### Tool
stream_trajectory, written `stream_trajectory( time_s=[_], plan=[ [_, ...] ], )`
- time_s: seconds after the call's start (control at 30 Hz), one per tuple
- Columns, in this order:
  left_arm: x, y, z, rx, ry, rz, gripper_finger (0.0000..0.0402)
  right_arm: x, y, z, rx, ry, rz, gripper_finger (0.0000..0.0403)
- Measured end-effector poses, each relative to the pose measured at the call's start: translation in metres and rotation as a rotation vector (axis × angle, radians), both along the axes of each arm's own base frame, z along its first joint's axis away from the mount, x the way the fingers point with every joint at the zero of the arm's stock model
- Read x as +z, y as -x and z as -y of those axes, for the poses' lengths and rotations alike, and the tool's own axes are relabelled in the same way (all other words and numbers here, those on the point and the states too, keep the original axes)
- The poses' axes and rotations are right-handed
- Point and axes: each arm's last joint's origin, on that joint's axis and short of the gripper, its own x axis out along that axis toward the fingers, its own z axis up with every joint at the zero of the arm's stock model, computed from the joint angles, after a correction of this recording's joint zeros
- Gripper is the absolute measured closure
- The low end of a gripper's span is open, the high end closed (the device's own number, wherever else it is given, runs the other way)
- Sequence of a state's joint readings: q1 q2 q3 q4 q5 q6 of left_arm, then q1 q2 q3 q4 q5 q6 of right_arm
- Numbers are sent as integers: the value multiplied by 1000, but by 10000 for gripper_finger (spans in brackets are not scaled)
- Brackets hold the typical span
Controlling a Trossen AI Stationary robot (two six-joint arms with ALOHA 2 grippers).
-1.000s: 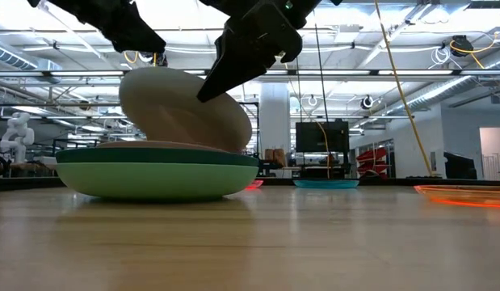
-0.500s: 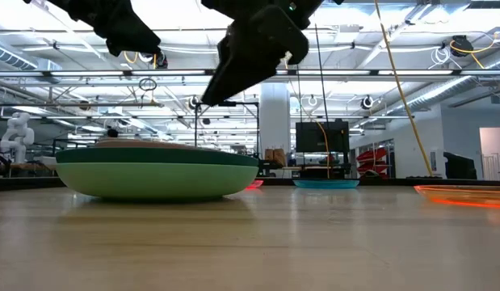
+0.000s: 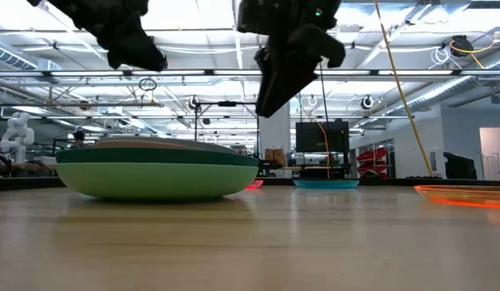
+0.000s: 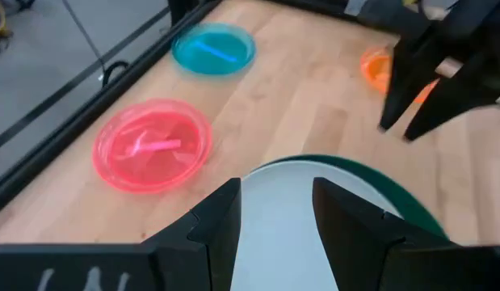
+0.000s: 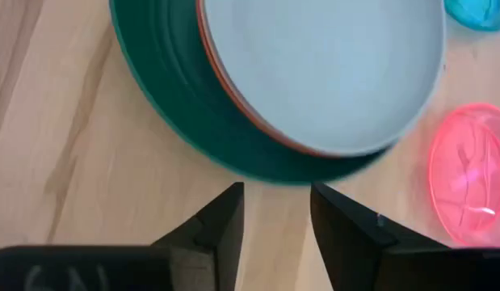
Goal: Stack plastic plates
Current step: Stack the left light blue plate on top of the blue plate
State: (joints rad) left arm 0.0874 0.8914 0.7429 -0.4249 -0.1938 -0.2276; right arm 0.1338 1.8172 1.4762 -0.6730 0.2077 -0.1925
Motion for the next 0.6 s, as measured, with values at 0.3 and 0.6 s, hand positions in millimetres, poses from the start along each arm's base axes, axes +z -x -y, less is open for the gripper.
stream_trajectory(
  time_s=[0.3,0.6],
  plan=[
    [-26,-22,-5,61,16,-143,240,7,32,12,-5,-7,154,280],
    [-45,-29,-28,219,100,-306,240,32,66,37,-47,8,323,280]
  ],
)
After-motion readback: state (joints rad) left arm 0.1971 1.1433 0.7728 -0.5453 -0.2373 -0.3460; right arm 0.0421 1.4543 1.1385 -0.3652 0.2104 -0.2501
